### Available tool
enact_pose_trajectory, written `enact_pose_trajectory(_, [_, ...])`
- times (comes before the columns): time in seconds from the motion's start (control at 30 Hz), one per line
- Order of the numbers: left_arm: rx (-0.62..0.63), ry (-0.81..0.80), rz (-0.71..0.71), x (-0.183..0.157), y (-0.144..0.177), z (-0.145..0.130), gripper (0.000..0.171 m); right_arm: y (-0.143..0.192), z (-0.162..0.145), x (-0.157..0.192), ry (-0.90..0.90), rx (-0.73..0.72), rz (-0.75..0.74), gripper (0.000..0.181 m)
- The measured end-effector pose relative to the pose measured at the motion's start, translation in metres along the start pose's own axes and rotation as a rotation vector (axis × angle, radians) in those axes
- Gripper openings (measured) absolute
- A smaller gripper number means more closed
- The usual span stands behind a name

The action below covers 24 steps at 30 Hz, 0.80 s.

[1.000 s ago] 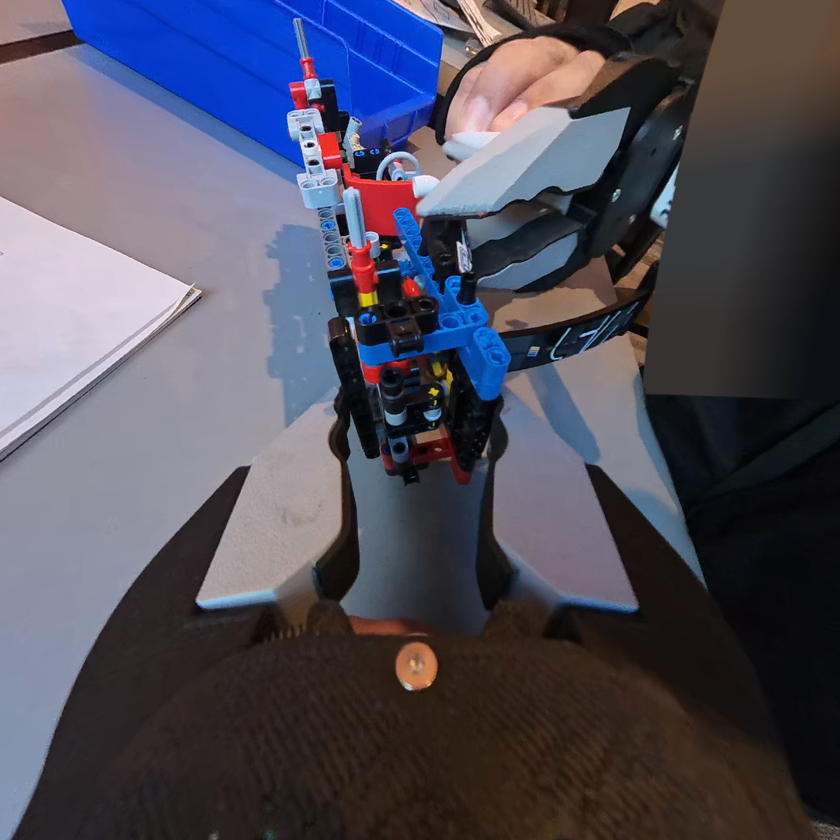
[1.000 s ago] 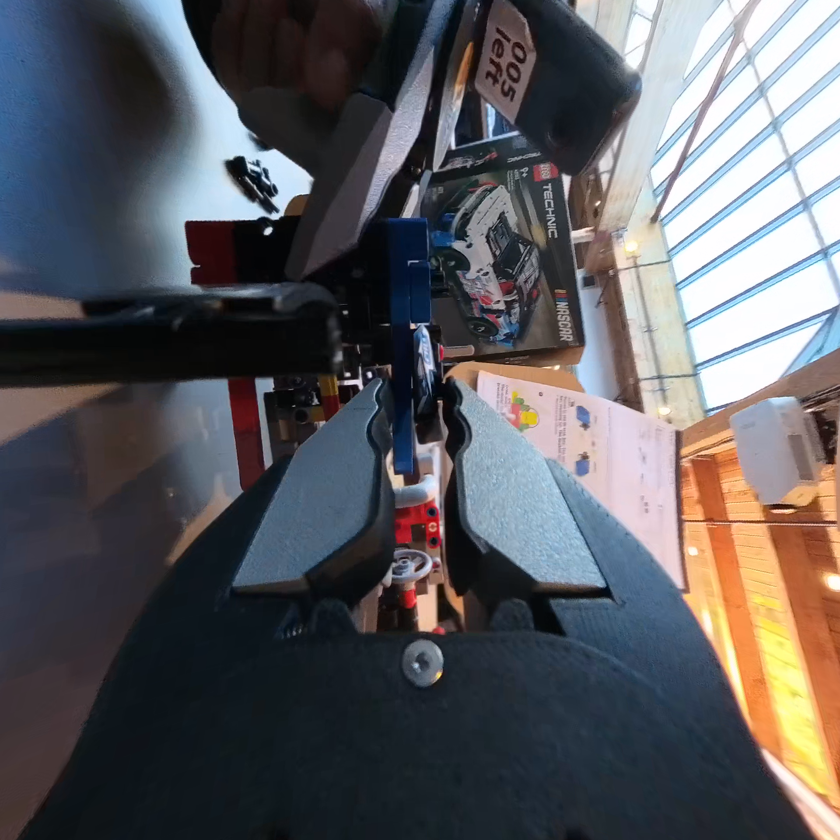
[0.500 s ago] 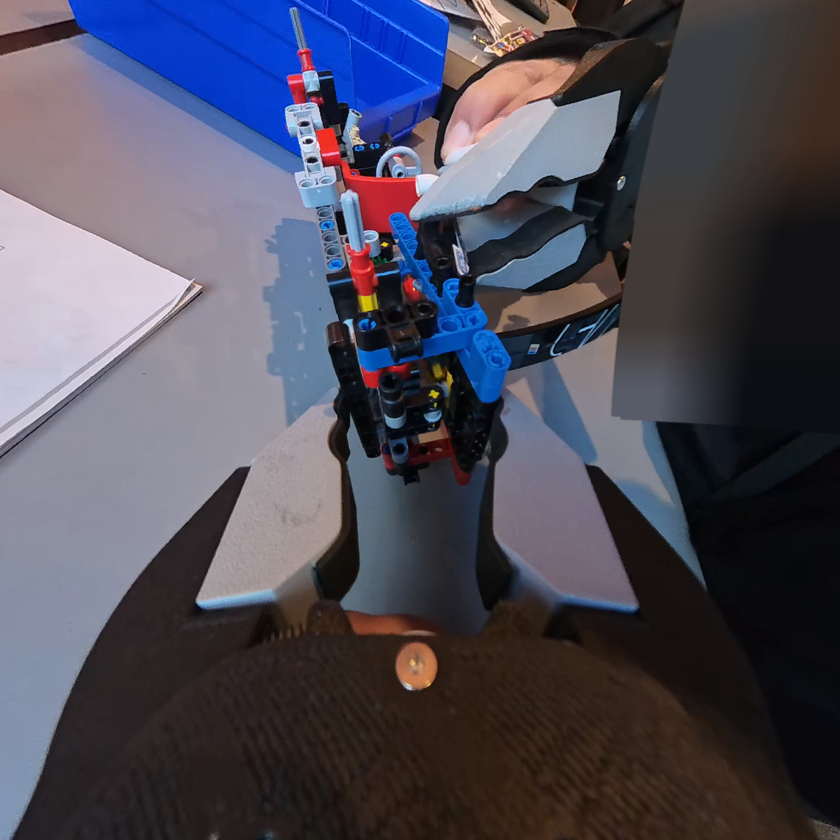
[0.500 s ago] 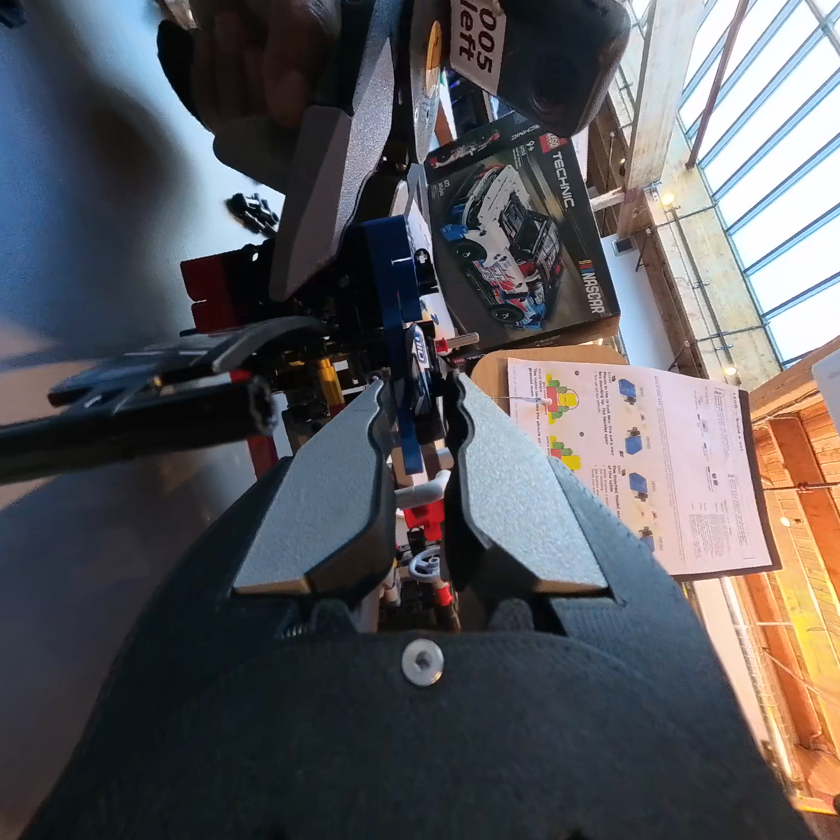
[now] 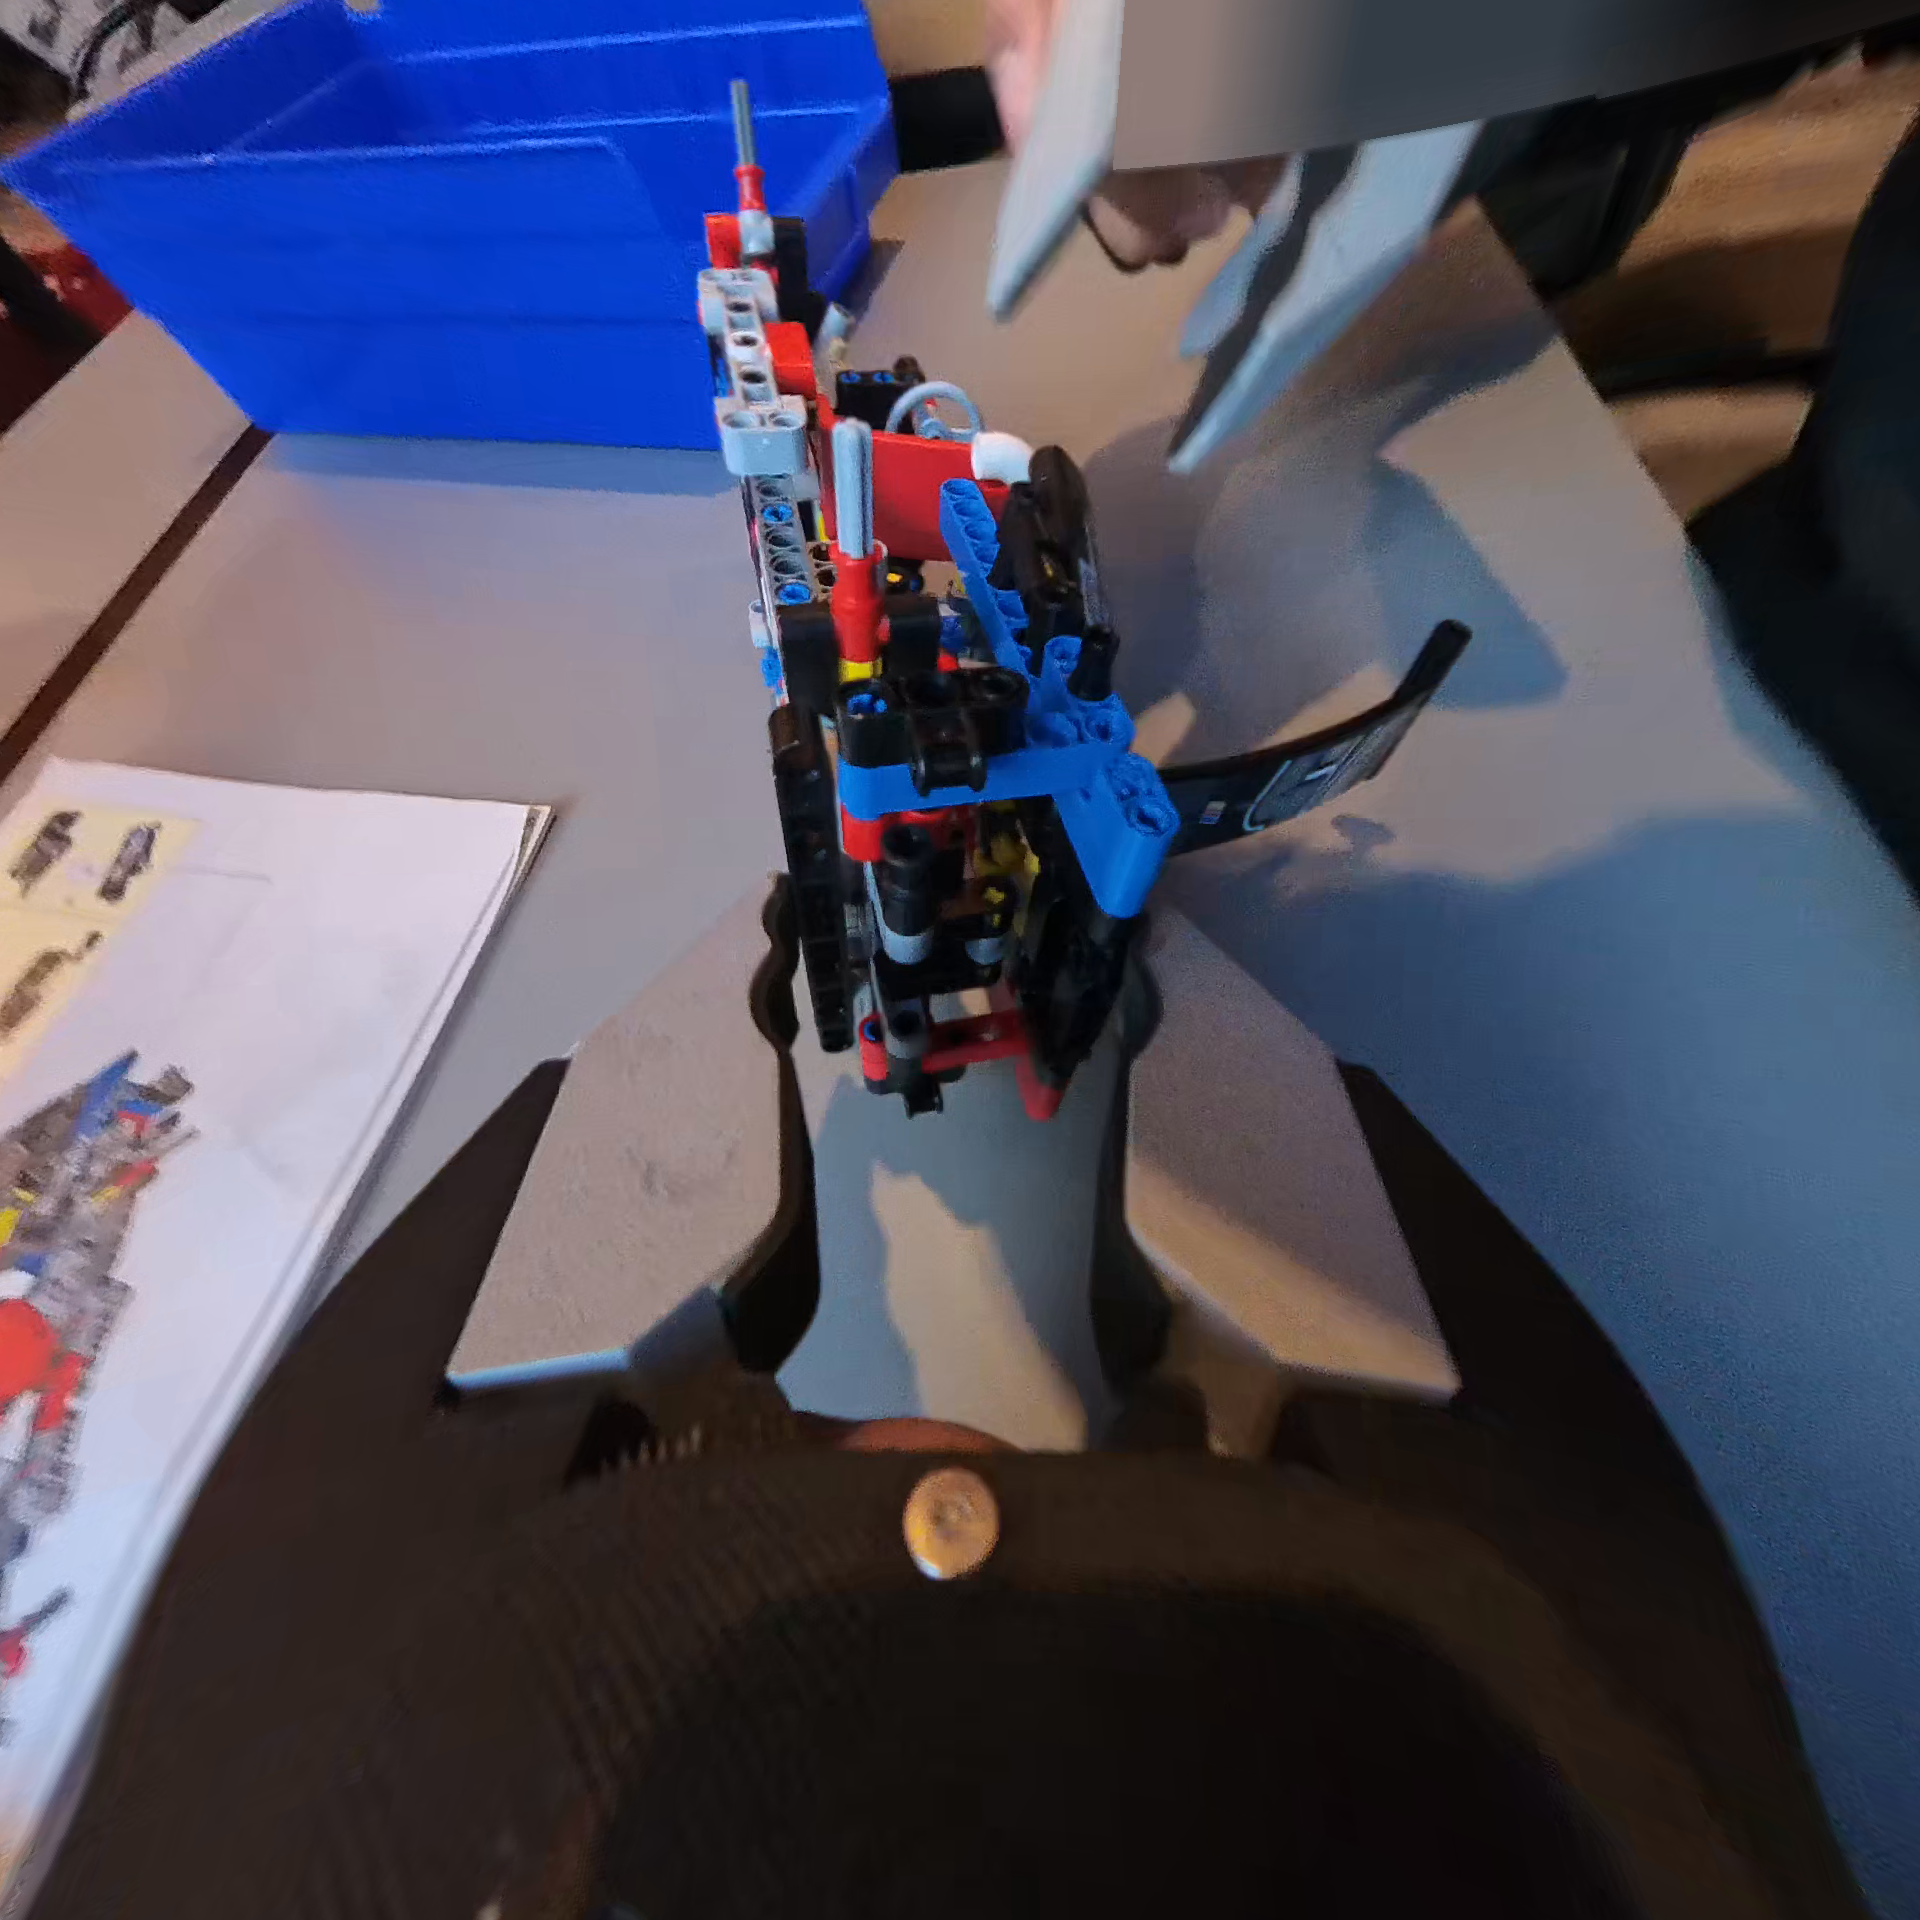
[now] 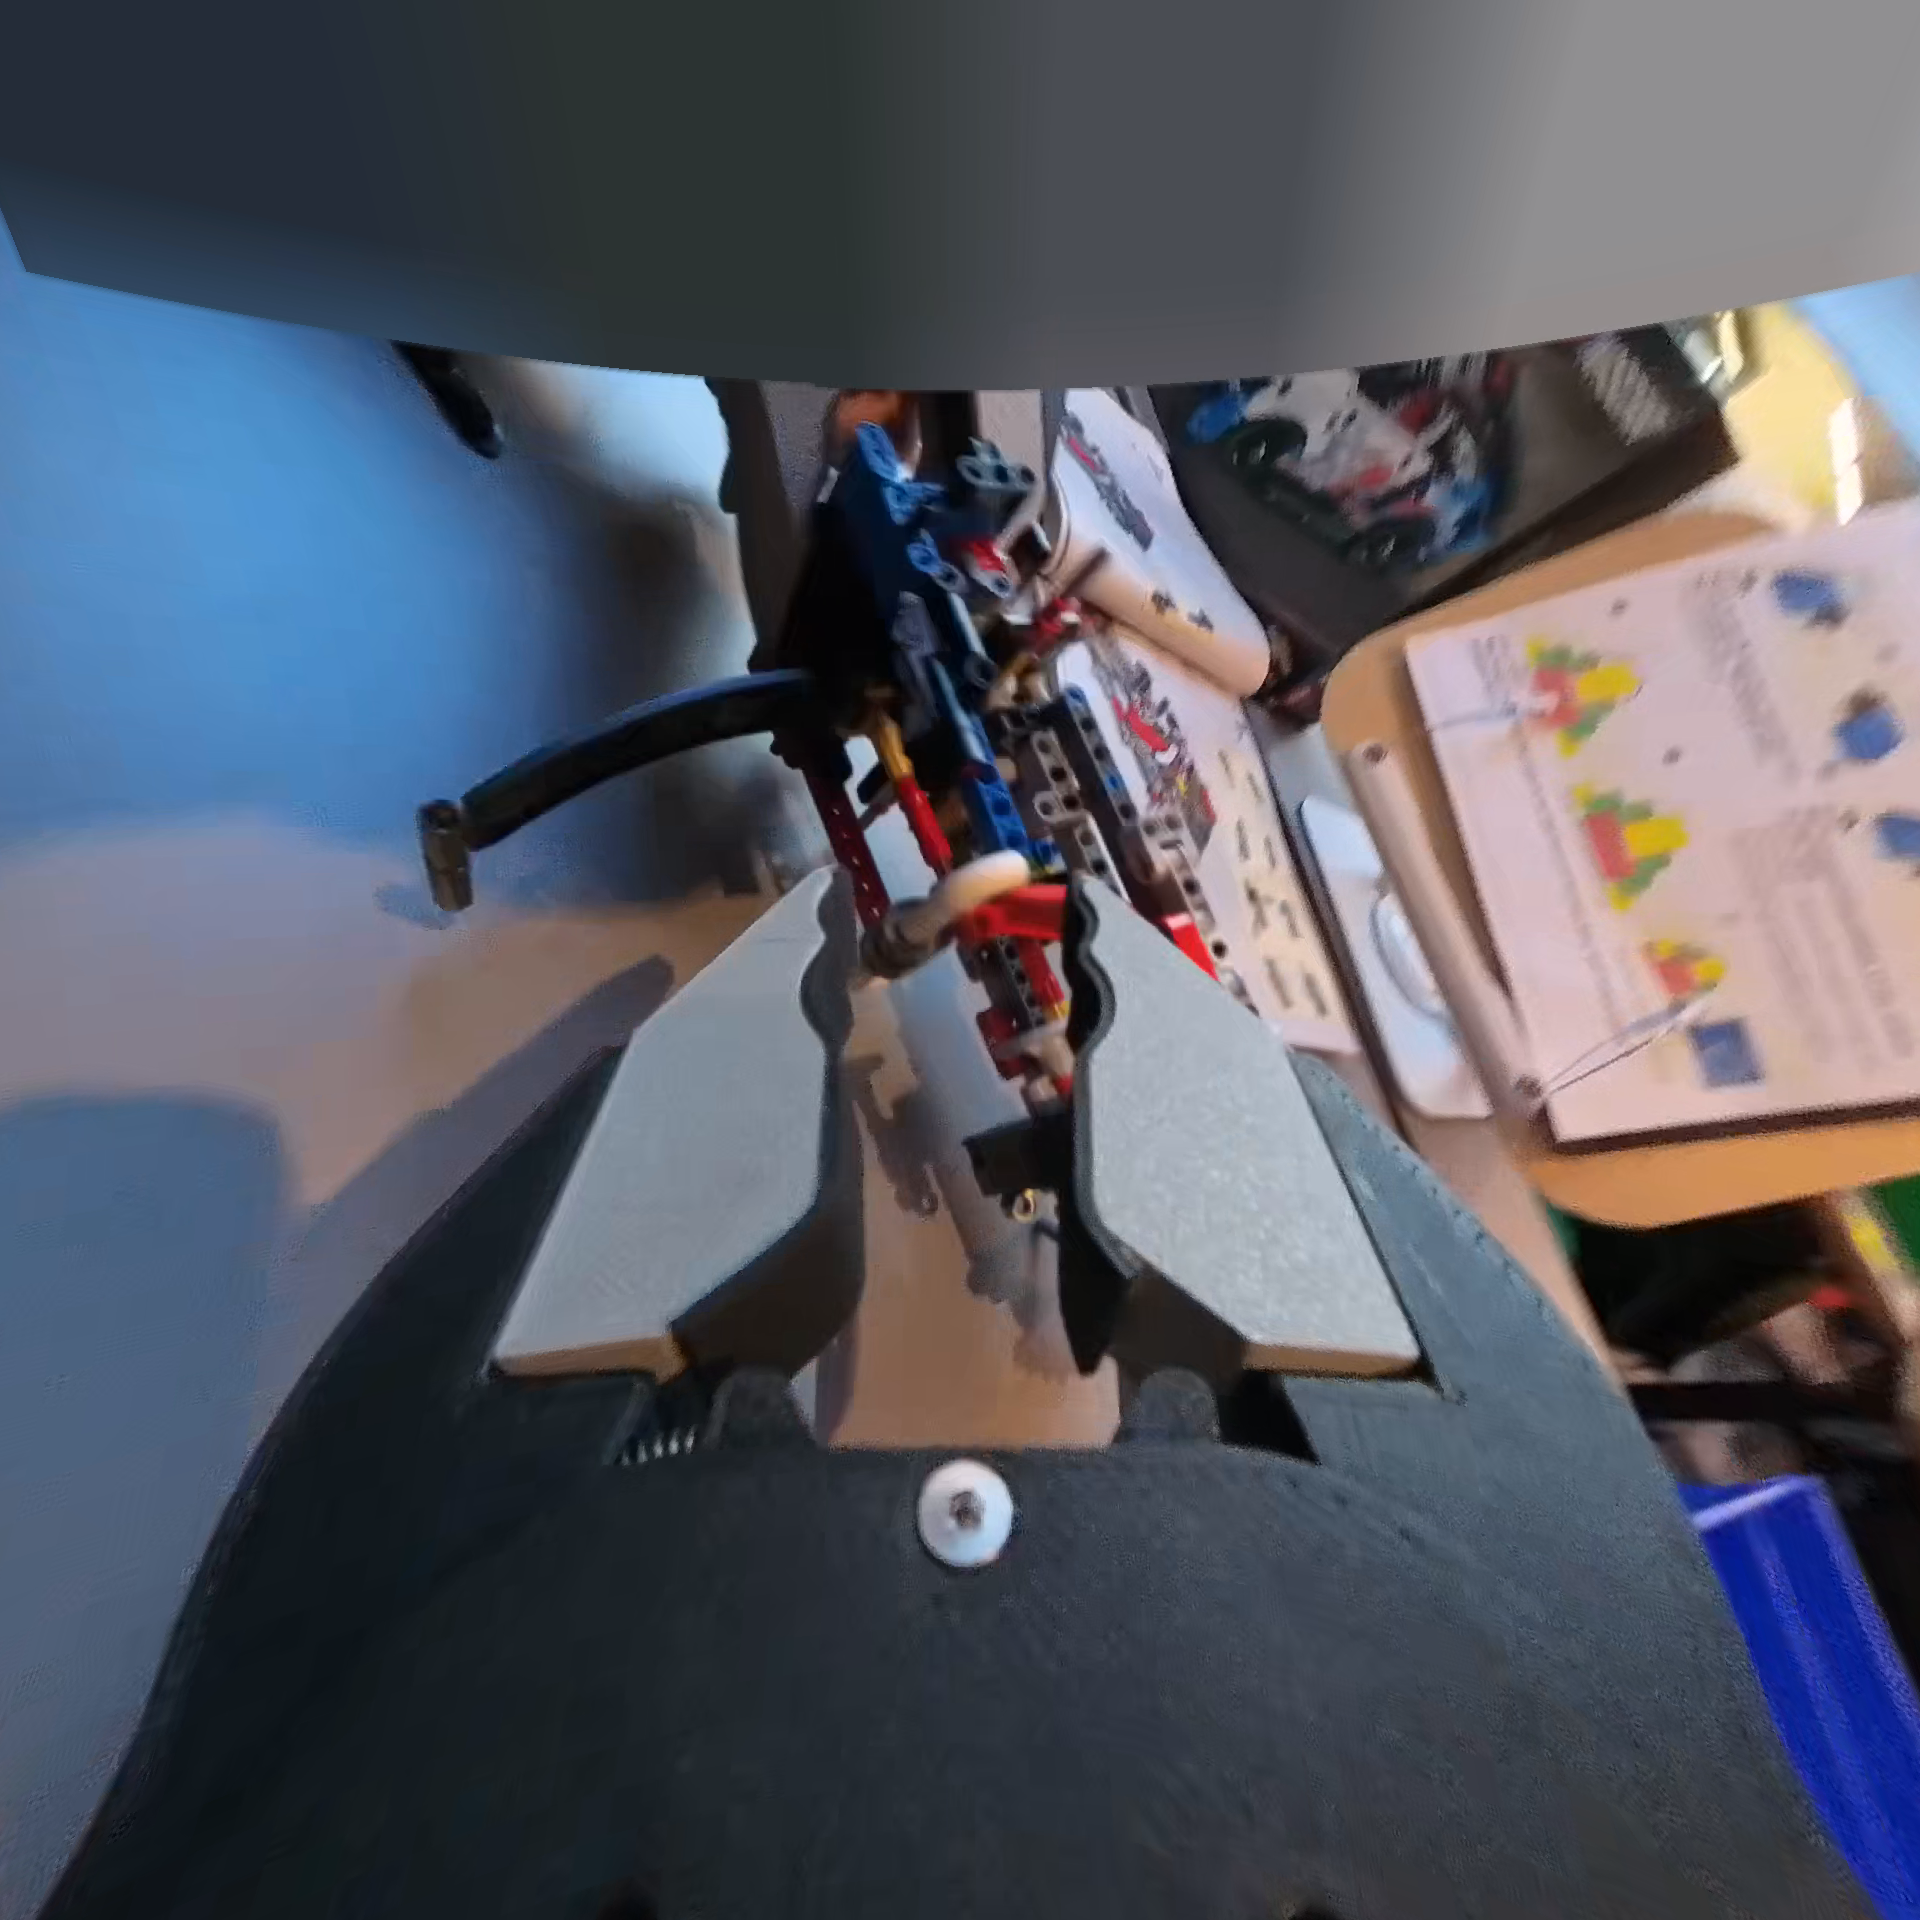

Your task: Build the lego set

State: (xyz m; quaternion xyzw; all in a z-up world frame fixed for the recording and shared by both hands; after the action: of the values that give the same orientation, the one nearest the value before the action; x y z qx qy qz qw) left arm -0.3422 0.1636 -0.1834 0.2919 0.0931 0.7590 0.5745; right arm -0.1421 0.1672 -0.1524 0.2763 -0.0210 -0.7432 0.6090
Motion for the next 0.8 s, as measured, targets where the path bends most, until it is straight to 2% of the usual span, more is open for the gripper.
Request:
enact_pose_trajectory(0.07, [0.026,-0.087,-0.008,0.001,0.000,-0.002,0.059,0.002,0.002,-0.005,-0.102,-0.024,0.088,0.037])
enact_pose_trajectory(0.13, [0.075,-0.100,-0.018,0.002,-0.001,-0.003,0.062,-0.002,0.008,-0.009,-0.145,-0.062,0.130,0.037])
enact_pose_trajectory(0.2, [0.051,-0.066,-0.015,-0.001,0.000,0.001,0.073,-0.008,0.013,-0.009,-0.114,-0.079,0.164,0.029])
enact_pose_trajectory(0.27, [0.009,-0.006,0.012,-0.004,0.011,0.008,0.078,-0.015,0.011,-0.011,-0.057,-0.053,0.173,0.030])
enact_pose_trajectory(0.33, [-0.010,0.051,0.093,-0.009,0.031,0.016,0.075,-0.021,0.007,-0.009,0.001,-0.011,0.225,0.028])
enact_pose_trajectory(0.37, [0.005,0.069,0.158,-0.011,0.043,0.022,0.069,-0.022,0.006,-0.008,0.029,0.001,0.241,0.026])
enact_pose_trajectory(0.43, [-0.001,0.080,0.287,-0.020,0.059,0.044,0.028,-0.024,0.003,-0.007,0.081,-0.004,0.246,0.025])
enact_pose_trajectory(0.47, [-0.007,0.093,0.332,-0.024,0.060,0.059,0.015,-0.025,0.002,-0.007,0.101,-0.008,0.252,0.026])
enact_pose_trajectory(0.5, [0.021,0.113,0.349,-0.026,0.054,0.071,0.009,-0.027,0.001,-0.009,0.110,-0.016,0.255,0.026])
enact_pose_trajectory(0.6, [0.251,0.104,0.345,-0.027,0.021,0.087,0.014,-0.033,0.003,-0.011,0.103,-0.021,0.302,0.023])
enact_pose_trajectory(0.73, [0.395,0.029,0.281,-0.025,-0.014,0.097,0.017,-0.034,0.004,-0.014,0.128,0.001,0.314,0.020])
enact_pose_trajectory(0.8, [0.447,0.008,0.277,-0.024,-0.020,0.097,0.019,-0.024,0.004,-0.019,0.061,-0.014,0.313,0.021])
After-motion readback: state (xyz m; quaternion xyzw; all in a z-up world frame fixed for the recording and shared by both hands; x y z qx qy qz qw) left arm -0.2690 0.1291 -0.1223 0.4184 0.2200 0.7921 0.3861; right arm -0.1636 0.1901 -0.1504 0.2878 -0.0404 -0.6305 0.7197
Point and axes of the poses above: each gripper's, where its closed fingertips meet, y back along the fingers, z out of its top, x = y × z across the jaws, the point moved 7 cm from there along y, back along the fingers, and after that the axes turned 15 degrees about -y, right-handed, at the moved point
